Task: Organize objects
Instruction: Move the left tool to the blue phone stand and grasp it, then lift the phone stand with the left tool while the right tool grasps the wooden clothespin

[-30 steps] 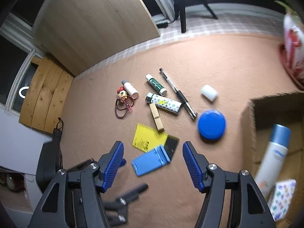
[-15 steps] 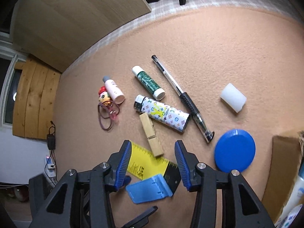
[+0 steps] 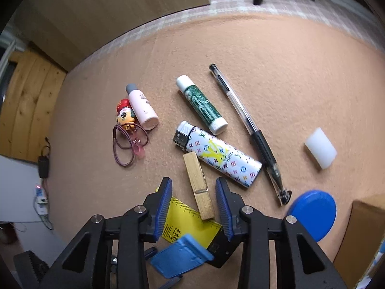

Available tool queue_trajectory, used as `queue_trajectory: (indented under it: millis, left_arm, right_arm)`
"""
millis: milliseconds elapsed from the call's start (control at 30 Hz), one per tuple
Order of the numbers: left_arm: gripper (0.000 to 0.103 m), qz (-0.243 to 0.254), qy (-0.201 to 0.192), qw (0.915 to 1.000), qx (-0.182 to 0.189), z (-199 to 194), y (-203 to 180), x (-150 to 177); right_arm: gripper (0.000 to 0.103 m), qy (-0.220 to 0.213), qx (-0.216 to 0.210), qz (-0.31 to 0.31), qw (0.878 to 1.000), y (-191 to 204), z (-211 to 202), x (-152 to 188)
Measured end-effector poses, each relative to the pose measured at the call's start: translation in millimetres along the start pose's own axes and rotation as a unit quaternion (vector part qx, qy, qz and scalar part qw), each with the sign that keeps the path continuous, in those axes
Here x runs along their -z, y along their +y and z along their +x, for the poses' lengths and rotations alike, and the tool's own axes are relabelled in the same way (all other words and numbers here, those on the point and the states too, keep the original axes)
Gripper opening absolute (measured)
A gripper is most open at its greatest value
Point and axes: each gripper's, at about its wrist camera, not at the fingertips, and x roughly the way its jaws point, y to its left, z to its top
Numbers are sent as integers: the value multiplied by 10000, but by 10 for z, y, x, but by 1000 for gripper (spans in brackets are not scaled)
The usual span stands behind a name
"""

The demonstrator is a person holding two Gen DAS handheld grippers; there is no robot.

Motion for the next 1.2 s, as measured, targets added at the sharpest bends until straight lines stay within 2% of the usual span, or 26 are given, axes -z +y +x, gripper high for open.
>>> queue_trajectory:
  millis: [33, 100, 233, 500, 533, 667, 1033, 1200]
  left_arm:
    - [37, -40, 6, 10000, 14, -13, 14, 23]
    - [37, -151, 6, 9999, 17, -48, 51, 86]
    - [37, -432, -35, 9991, 36, -118, 138, 203]
    - [37, -878, -88, 9961, 96, -196, 279, 341]
    - [37, -912, -97, 9957, 115, -254, 422, 411]
    - [37, -1060, -117, 9942, 162, -299, 501, 458]
    - [37, -1363, -231, 9896, 404, -375, 584, 451]
    - [37, -1257, -364, 9904, 454, -469, 456, 338]
  right_arm:
    - [25, -1, 78, -72, 9999, 25, 5, 4]
    - [22, -10, 253, -231, 9994, 79, 19, 33]
    - [12, -56, 370, -320, 9988, 83, 6, 107]
    - [11, -225, 378, -192, 9989, -32, -104, 299]
    - [11, -259, 346, -158, 9989, -17, -127, 335]
    - [11, -427, 237, -35, 9988, -84, -285, 511]
    - [11, -978, 22, 460, 9941, -441, -949, 1248]
    - [11, -1286, 188, 639, 9894, -651, -1317, 1493]
